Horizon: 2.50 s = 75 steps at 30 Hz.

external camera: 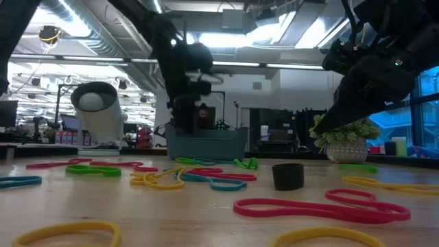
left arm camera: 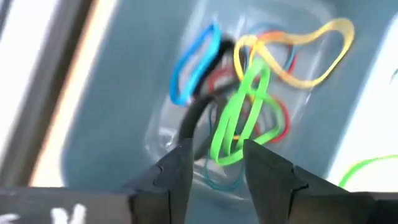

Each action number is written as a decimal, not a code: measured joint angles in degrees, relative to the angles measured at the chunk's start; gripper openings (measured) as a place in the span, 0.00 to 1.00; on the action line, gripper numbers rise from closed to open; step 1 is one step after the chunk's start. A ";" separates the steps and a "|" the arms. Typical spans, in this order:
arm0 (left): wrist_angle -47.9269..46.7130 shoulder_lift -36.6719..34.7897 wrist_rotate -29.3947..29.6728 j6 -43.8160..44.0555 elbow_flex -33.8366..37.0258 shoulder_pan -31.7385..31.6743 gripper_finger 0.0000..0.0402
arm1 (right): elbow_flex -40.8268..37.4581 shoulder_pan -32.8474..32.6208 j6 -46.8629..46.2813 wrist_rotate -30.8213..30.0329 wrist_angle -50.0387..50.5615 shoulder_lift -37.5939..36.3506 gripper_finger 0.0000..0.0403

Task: Pick and place rubber bands into bin
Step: Put the green rubber band into the blue bin

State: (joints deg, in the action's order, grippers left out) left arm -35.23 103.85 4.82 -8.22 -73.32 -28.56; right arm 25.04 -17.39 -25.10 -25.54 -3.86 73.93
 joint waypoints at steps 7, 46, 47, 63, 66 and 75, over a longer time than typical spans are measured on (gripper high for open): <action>-1.47 -9.55 0.07 3.68 -0.26 1.57 0.29 | 0.00 0.00 0.10 -0.02 -0.48 0.00 0.01; 24.23 -38.85 20.28 34.46 45.83 50.03 0.00 | 8.04 3.10 -36.50 0.66 44.99 -0.22 0.07; 25.40 -38.84 19.75 34.21 46.36 50.03 0.00 | 7.51 3.68 -37.47 0.85 44.71 -0.22 0.09; 29.54 -38.82 19.13 32.95 48.08 50.01 0.00 | -0.04 8.09 -37.44 3.74 34.22 -0.35 0.25; 29.54 -38.82 19.23 31.89 48.08 49.97 0.00 | 0.09 8.09 -36.41 3.76 34.06 -0.33 0.20; 29.54 -38.82 19.54 31.01 48.08 49.94 0.00 | 2.59 8.11 -32.90 2.62 34.87 -0.11 0.09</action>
State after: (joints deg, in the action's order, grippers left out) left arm -5.69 65.04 24.36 22.79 -25.23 21.39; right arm 27.63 -9.28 -58.00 -22.92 31.00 73.82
